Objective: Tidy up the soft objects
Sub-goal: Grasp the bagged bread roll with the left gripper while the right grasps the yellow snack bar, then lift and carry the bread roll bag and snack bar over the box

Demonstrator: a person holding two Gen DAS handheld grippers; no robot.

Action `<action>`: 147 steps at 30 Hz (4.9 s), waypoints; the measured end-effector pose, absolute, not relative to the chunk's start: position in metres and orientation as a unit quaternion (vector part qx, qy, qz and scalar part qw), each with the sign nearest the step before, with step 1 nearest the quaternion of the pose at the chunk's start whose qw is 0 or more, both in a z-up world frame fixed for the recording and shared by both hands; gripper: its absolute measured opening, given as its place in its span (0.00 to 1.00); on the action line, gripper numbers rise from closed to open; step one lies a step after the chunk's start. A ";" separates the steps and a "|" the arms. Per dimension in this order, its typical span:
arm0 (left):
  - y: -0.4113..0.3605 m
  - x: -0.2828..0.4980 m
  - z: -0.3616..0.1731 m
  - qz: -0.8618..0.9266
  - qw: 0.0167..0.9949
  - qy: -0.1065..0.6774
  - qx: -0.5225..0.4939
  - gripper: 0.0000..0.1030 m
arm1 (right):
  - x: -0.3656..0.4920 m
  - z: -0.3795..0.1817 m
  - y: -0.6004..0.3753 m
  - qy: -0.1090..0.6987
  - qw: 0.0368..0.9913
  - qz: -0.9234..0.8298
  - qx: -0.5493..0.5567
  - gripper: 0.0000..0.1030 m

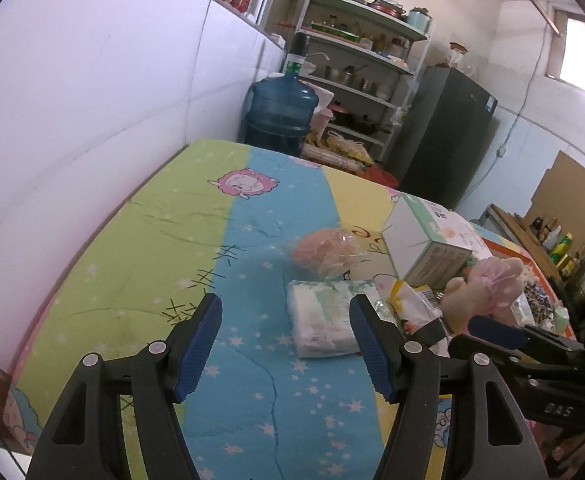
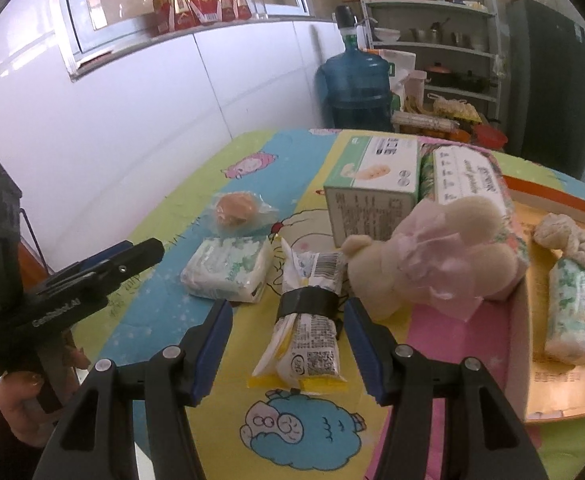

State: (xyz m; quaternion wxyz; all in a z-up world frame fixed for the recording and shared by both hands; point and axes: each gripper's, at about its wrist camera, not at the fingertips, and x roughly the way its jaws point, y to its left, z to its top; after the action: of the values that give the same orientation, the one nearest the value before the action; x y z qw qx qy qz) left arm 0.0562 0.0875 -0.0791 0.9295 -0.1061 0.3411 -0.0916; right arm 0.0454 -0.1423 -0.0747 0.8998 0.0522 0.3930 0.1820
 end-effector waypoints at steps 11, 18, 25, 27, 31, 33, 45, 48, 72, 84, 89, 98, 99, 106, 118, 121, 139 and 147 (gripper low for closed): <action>0.092 0.064 -0.083 -0.125 0.929 0.334 -0.099 0.66 | 0.062 -0.089 -0.131 0.413 0.895 0.165 0.046 0.56; 0.090 0.080 -0.079 -0.136 0.928 0.336 -0.089 0.66 | 0.069 -0.099 -0.123 0.423 0.892 0.156 0.034 0.56; 0.060 0.125 -0.076 -0.165 0.918 0.358 -0.043 0.72 | 0.072 -0.105 -0.123 0.427 0.890 0.156 0.031 0.56; 0.056 0.138 -0.076 -0.183 0.914 0.362 -0.024 0.72 | 0.072 -0.106 -0.124 0.428 0.889 0.157 0.035 0.56; 0.048 0.160 -0.076 -0.237 0.899 0.366 0.029 0.72 | 0.070 -0.108 -0.128 0.427 0.889 0.161 0.035 0.56; 0.045 0.170 -0.081 -0.281 0.882 0.375 0.048 0.72 | 0.071 -0.108 -0.130 0.427 0.888 0.166 0.042 0.56; 0.033 0.194 -0.105 -0.337 0.846 0.406 0.074 0.72 | 0.072 -0.109 -0.138 0.426 0.886 0.177 0.048 0.56; 0.032 0.195 -0.109 -0.335 0.847 0.408 0.066 0.61 | 0.073 -0.109 -0.137 0.426 0.886 0.176 0.047 0.56; 0.053 0.133 -0.062 -0.271 0.906 0.324 0.027 0.49 | 0.053 -0.090 -0.135 0.399 0.894 0.200 0.043 0.42; 0.053 0.088 -0.028 -0.213 0.936 0.279 -0.010 0.49 | 0.034 -0.061 -0.146 0.362 0.909 0.200 0.047 0.42; 0.040 0.066 -0.011 -0.199 0.946 0.257 -0.007 0.49 | 0.025 -0.046 -0.155 0.342 0.917 0.199 0.052 0.42; -0.002 0.044 0.010 -0.203 0.950 0.237 -0.003 0.49 | 0.010 -0.024 -0.183 0.308 0.930 0.190 0.060 0.42; -0.006 0.042 0.011 -0.203 0.950 0.236 -0.003 0.49 | 0.009 -0.023 -0.188 0.305 0.931 0.189 0.063 0.42; -0.038 0.035 0.018 -0.202 0.950 0.240 -0.013 0.49 | 0.000 -0.017 -0.219 0.292 0.938 0.173 0.075 0.42; -0.093 0.031 0.023 -0.181 0.952 0.247 -0.008 0.49 | -0.019 -0.013 -0.289 0.269 0.949 0.126 0.106 0.42; -0.103 0.032 0.022 -0.174 0.953 0.250 -0.009 0.49 | -0.025 -0.014 -0.306 0.266 0.951 0.114 0.113 0.42; -0.171 0.030 0.014 -0.165 0.952 0.257 -0.018 0.49 | -0.045 -0.020 -0.390 0.249 0.956 0.064 0.141 0.42; -0.204 0.032 0.007 -0.186 0.945 0.269 -0.011 0.49 | -0.050 -0.025 -0.423 0.248 0.956 0.039 0.153 0.42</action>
State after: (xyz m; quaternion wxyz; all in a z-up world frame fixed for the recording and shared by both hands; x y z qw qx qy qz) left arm 0.0323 -0.2043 0.0072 0.9451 -0.0106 0.2687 -0.1857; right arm -0.0504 -0.4230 -0.0250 0.9559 0.1533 0.2475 0.0393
